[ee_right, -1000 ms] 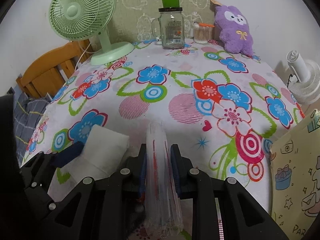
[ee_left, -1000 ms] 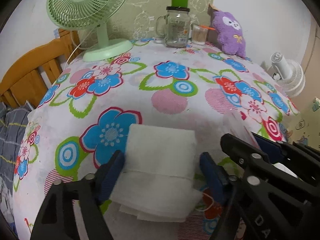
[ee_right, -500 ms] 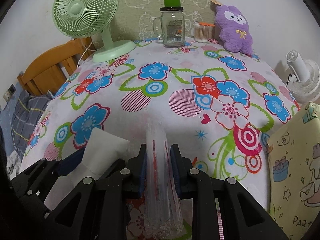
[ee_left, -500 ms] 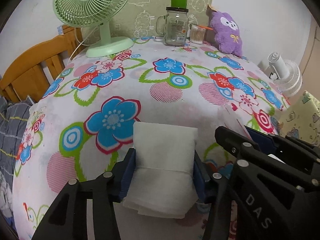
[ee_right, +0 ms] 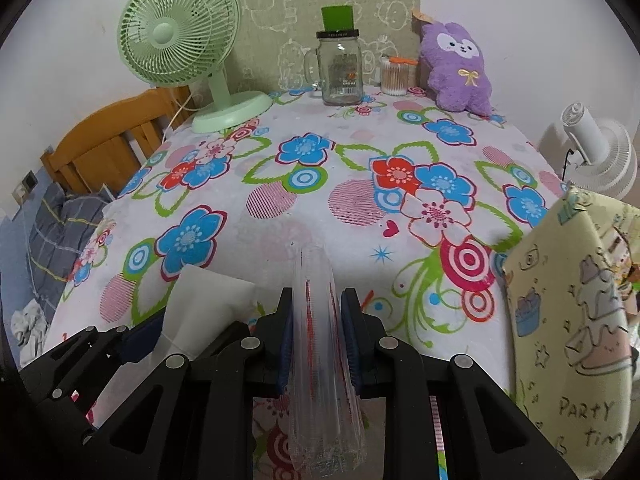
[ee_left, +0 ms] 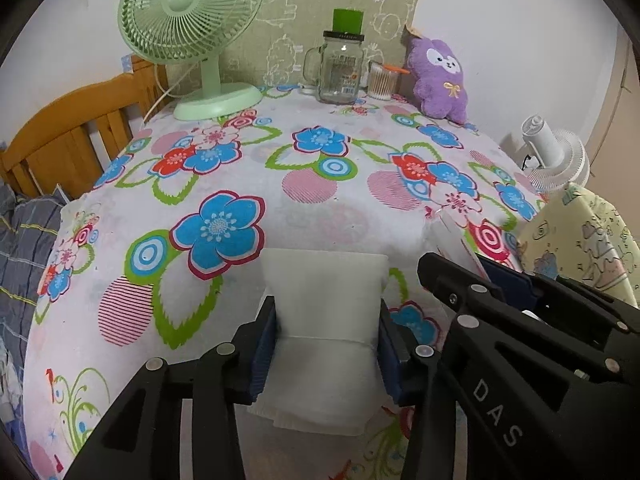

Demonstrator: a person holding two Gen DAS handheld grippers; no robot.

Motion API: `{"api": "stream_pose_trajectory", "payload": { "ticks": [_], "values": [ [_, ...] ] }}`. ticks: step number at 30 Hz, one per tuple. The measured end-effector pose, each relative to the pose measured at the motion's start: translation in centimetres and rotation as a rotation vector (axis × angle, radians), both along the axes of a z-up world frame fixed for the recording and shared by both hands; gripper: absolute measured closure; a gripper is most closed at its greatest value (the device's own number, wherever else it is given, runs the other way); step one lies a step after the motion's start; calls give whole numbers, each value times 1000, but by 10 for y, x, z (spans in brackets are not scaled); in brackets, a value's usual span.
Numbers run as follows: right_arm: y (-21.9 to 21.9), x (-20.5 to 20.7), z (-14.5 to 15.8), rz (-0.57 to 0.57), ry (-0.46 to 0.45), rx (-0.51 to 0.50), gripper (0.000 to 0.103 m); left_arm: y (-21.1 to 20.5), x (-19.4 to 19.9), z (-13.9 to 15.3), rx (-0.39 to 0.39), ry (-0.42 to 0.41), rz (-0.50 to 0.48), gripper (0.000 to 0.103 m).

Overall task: Organize soft objects
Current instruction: 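Carry the white cloth with the left tool while the right tool carries the bag to the box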

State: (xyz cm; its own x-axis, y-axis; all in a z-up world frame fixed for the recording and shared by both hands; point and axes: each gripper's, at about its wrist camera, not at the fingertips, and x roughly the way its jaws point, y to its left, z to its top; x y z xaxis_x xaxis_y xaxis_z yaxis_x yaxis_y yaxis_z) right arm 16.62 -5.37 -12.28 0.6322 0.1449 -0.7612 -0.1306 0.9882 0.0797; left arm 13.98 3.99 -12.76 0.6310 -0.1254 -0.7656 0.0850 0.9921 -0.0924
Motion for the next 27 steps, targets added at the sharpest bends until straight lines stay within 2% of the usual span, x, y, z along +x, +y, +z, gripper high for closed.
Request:
{"api": "stream_pose_trajectory", "payload": {
  "ticks": [27],
  "values": [
    [-28, -57, 71, 9, -145, 30, 78, -30, -56, 70, 37, -163, 2, 57]
  ]
}}
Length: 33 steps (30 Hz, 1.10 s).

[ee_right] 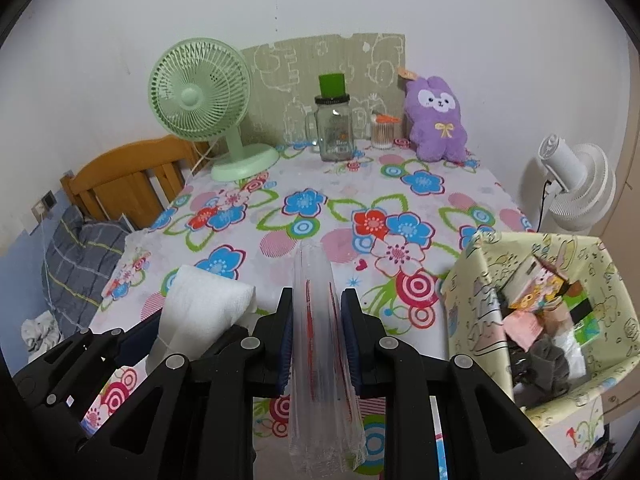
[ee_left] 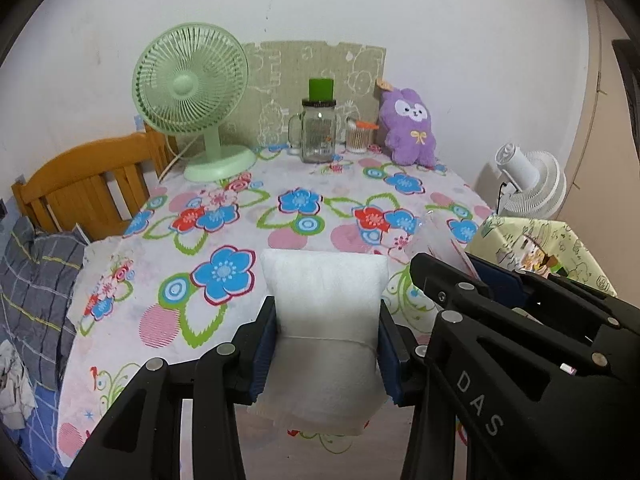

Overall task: Organize soft objects
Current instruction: 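Carry the white cloth with the left tool while the right tool carries the bag to the box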

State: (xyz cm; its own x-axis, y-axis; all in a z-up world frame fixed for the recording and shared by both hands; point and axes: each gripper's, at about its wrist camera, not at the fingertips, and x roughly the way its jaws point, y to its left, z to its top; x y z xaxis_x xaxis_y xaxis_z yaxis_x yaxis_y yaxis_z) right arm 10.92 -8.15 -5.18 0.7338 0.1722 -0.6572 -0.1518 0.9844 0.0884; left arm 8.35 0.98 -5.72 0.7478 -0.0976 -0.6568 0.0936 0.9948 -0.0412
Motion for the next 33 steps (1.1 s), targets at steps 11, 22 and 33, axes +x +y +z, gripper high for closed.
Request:
{"api": "stream_pose_trajectory", "payload": {
  "ticks": [11, 22, 33],
  "values": [
    [-10, -10, 33, 12, -70, -22, 78, -12, -8, 31, 13, -71, -5, 57],
    [-29, -6, 52, 18, -101, -23, 78, -32, -4, 47, 25, -98, -27, 57],
    [-64, 2, 49, -28, -96, -33, 78, -69, 9, 44, 27, -87, -87, 57]
  ]
}}
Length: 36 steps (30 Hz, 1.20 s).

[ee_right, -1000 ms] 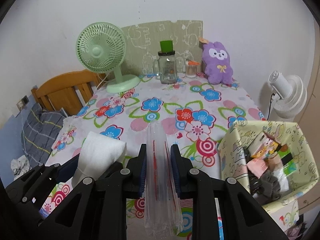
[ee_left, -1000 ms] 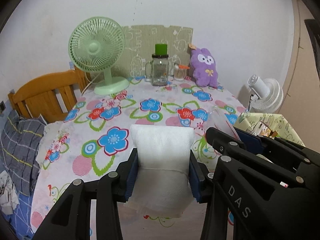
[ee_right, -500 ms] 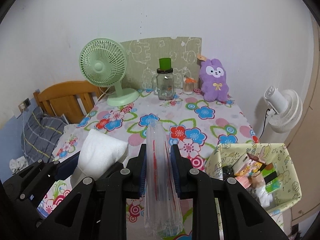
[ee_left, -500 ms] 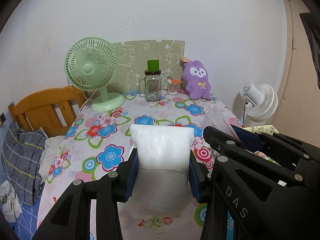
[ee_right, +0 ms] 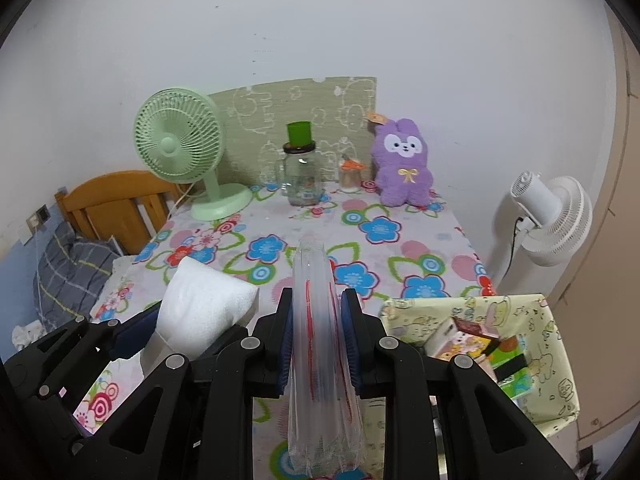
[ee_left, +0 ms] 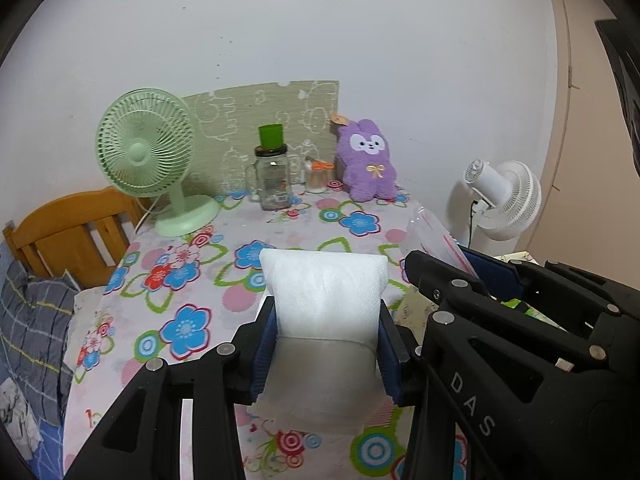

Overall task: Organize soft objects
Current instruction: 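Carry the white cloth with the left tool while the right tool carries the bag to the box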

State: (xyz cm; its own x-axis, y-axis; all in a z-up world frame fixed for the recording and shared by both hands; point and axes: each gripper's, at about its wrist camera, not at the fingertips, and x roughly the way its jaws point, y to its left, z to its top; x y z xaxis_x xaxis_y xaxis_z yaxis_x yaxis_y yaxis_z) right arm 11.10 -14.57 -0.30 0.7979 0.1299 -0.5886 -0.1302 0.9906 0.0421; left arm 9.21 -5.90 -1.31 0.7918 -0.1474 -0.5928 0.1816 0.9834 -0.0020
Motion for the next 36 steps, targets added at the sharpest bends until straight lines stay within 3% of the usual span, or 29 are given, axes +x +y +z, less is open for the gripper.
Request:
{"api": "stream_pose_trajectory", "payload": {
  "ticks": [36],
  "values": [
    [-103, 7, -15, -174, 12, -1, 77, -99, 19, -16, -23, 22, -147, 56]
  ]
}}
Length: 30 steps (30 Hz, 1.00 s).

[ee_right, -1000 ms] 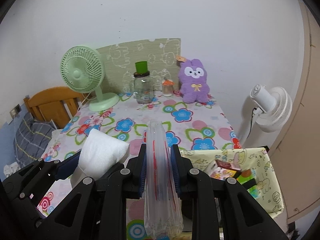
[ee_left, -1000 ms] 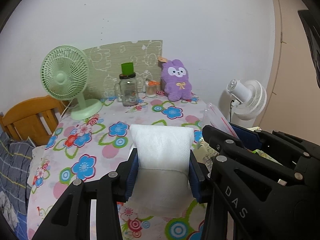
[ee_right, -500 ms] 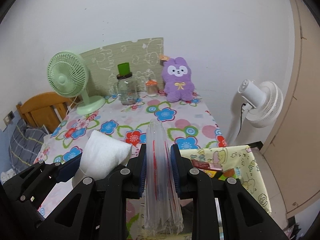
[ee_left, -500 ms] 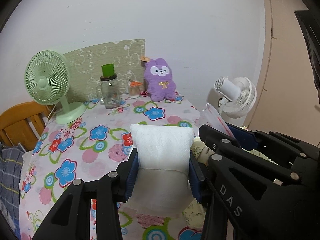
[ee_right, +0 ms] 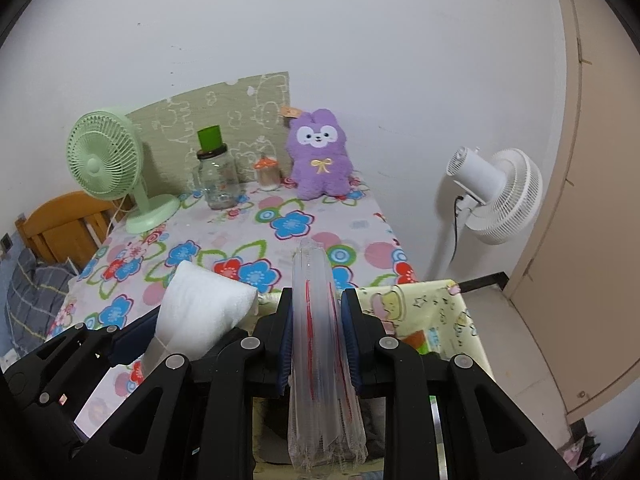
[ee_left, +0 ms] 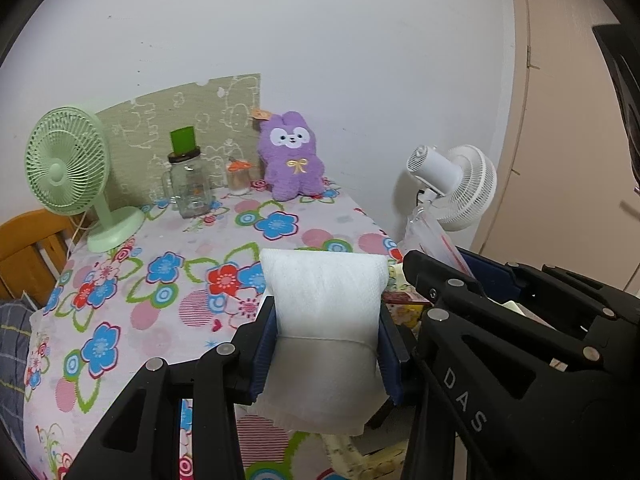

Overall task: Organize soft objects
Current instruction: 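Carry the white cloth with the left tool while the right tool carries the bag to the box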

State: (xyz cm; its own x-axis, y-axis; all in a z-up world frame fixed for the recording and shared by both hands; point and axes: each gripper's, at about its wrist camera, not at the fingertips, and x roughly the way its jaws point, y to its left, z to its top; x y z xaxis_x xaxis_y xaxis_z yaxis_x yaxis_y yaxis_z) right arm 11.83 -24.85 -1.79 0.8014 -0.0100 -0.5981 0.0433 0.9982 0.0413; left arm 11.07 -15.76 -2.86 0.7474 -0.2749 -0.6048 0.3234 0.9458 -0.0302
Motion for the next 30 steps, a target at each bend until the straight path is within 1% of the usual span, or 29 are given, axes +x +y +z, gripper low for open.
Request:
{"api": "stream_pose_trajectory", "payload": {
  "ticks": [13, 20, 27, 29, 30],
  "values": [
    [-32, 2, -11, -60, 31, -1, 77, -33, 6, -12, 2, 30, -65, 56],
    [-45, 4, -19, -90, 49, -1, 77, -44, 12, -19, 4, 46, -93, 56],
    [-53, 9, -28, -100, 71, 11, 77, -51, 20, -29, 4, 70, -100, 52],
    [-56, 10, -31, -103, 78, 15, 77, -53, 22, -31, 7, 73, -101, 49],
    [-56, 11, -32, -104, 81, 17, 78, -53, 23, -33, 11, 75, -103, 46]
  ]
}}
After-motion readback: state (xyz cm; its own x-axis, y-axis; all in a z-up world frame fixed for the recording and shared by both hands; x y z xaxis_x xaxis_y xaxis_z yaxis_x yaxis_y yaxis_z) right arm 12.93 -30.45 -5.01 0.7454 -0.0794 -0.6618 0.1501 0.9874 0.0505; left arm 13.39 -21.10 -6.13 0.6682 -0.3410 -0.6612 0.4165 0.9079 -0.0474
